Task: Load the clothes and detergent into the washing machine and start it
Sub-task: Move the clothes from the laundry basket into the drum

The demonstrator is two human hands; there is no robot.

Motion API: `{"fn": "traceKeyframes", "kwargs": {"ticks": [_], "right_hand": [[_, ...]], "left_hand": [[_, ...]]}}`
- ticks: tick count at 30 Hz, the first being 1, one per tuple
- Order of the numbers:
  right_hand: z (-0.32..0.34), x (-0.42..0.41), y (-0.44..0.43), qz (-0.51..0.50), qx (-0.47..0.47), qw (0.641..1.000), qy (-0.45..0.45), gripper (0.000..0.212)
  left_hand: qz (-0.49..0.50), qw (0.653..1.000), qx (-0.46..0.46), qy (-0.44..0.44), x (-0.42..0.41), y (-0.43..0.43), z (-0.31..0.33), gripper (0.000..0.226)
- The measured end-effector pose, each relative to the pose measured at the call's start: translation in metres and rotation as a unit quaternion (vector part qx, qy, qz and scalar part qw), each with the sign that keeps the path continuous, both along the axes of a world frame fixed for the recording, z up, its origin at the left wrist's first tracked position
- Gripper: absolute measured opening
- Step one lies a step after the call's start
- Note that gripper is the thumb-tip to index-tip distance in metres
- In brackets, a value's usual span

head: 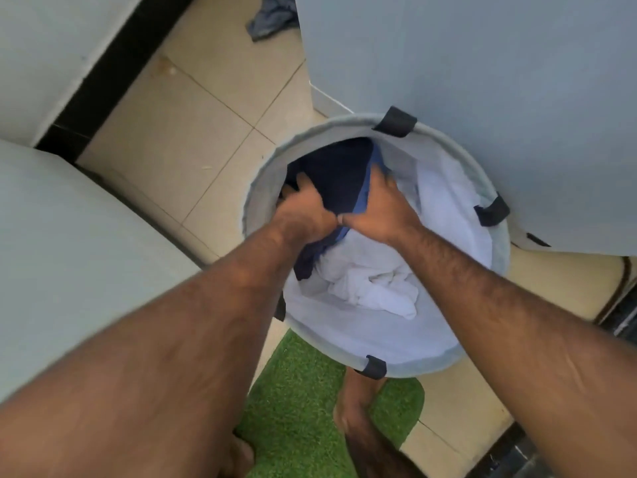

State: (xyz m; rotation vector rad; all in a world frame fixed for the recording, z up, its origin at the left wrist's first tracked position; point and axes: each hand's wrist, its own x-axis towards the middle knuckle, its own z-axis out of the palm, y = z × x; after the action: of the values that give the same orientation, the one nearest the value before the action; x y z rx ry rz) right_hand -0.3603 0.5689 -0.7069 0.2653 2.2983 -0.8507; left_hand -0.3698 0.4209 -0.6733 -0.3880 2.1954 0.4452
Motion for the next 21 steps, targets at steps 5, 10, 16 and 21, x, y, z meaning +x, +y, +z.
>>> {"fn": "traceKeyframes", "kwargs": {"ticks": [5, 10, 16, 21], "right_hand": [[-0.043, -0.038, -0.024, -0.161, -0.045, 0.986, -0.021, 0.128], [-0.084, -0.049, -0.025, -0.286, -0.126, 0.949, -0.047, 0.142], [-0.068, -0.043, -0.036, -0.361, -0.165, 0.913, -0.092, 0.103], [-0.038, -0.026, -0.036, -0.413, -0.175, 0.889, -0.095, 0.048]], "left_hand": [[0.084, 0.996, -0.019, 0.007, -0.018, -0.010, -0.046, 0.102], [0.349, 0.928, 0.103, 0.077, -0.017, -0.022, -0.102, 0.098], [0.381, 0.906, 0.182, 0.017, -0.018, -0.020, -0.095, 0.061], [0.361, 0.916, 0.170, 0.031, -0.004, -0.015, -0.062, 0.051]]}}
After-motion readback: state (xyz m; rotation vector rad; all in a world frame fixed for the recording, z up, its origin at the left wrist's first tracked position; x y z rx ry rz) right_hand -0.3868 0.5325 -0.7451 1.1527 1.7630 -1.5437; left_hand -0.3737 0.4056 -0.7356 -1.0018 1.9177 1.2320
